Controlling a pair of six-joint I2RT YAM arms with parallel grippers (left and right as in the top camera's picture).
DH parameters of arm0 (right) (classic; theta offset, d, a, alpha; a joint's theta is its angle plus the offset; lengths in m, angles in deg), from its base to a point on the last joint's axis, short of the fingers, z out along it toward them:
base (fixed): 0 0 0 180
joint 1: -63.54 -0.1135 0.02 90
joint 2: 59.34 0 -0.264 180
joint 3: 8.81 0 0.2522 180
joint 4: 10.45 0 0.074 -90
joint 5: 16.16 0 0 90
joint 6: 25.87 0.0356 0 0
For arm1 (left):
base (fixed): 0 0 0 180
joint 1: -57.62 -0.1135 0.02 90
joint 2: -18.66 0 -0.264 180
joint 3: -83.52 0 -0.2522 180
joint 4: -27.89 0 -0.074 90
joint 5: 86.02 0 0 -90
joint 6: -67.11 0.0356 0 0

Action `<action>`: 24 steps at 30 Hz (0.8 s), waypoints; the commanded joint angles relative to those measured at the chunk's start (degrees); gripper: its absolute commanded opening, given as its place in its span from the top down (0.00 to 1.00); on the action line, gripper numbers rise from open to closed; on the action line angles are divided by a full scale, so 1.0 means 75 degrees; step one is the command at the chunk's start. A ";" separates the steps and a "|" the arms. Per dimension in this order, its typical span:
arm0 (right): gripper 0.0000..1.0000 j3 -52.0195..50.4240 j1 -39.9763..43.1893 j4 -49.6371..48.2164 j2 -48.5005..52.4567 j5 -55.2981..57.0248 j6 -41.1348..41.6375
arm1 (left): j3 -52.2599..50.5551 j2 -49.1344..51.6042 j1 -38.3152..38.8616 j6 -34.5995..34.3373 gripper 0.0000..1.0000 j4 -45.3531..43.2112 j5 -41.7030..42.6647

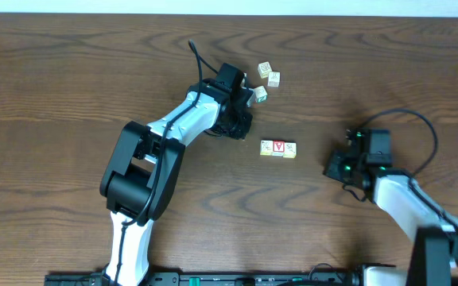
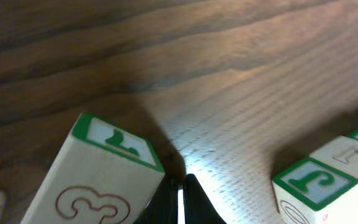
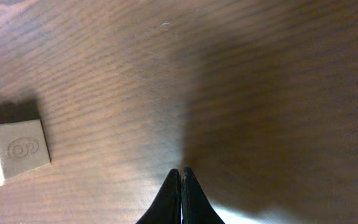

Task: Lift 3 blocks

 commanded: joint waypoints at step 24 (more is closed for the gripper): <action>0.99 0.3518 0.0370 0.6787 -0.4036 -0.1183 -0.2352 | -0.0944 -0.7155 0.1017 -0.2614 0.93 0.2122 -0.2806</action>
